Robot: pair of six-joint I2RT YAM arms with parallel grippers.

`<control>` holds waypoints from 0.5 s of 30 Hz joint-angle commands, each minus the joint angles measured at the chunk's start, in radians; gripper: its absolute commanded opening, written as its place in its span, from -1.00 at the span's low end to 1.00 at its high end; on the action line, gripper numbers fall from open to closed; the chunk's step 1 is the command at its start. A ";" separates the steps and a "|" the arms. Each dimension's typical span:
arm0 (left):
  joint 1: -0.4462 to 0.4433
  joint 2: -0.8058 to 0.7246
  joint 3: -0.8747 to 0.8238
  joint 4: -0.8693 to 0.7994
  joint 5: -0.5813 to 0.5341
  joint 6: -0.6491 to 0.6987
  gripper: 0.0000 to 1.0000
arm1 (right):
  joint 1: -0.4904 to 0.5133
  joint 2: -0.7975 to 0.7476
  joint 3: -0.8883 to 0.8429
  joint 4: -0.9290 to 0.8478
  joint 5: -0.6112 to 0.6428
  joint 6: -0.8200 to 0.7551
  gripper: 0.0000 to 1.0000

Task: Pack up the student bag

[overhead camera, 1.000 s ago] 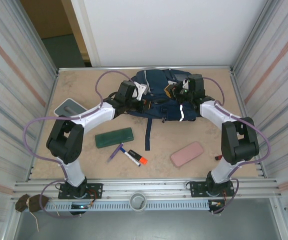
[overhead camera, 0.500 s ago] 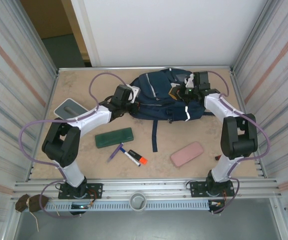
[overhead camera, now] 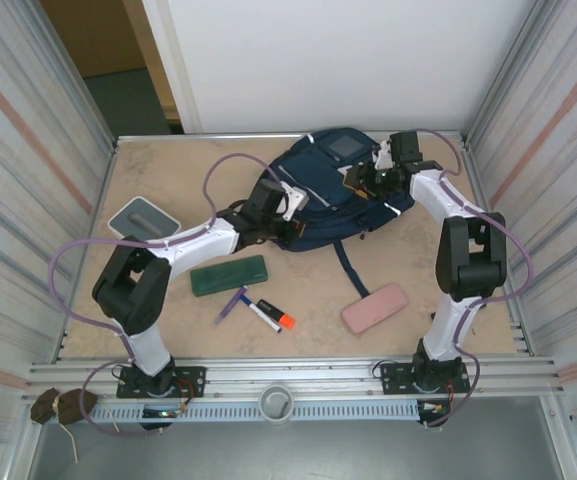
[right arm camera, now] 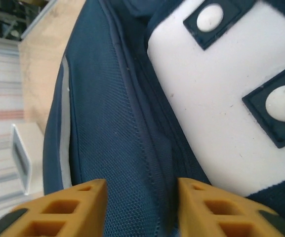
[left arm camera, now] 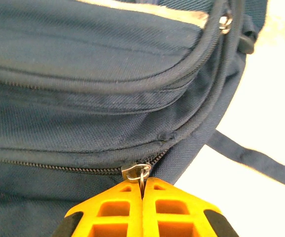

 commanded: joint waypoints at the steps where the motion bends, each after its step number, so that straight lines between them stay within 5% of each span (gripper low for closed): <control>1: -0.021 0.003 0.040 0.004 0.037 -0.016 -1.00 | -0.001 -0.149 -0.112 -0.006 0.076 -0.023 -0.01; 8: -0.054 0.010 0.036 0.020 0.050 -0.026 -1.00 | 0.051 -0.367 -0.437 0.193 0.065 0.143 0.25; 15: -0.076 0.019 0.035 0.024 0.052 -0.025 -1.00 | 0.152 -0.314 -0.507 0.364 0.075 0.283 0.20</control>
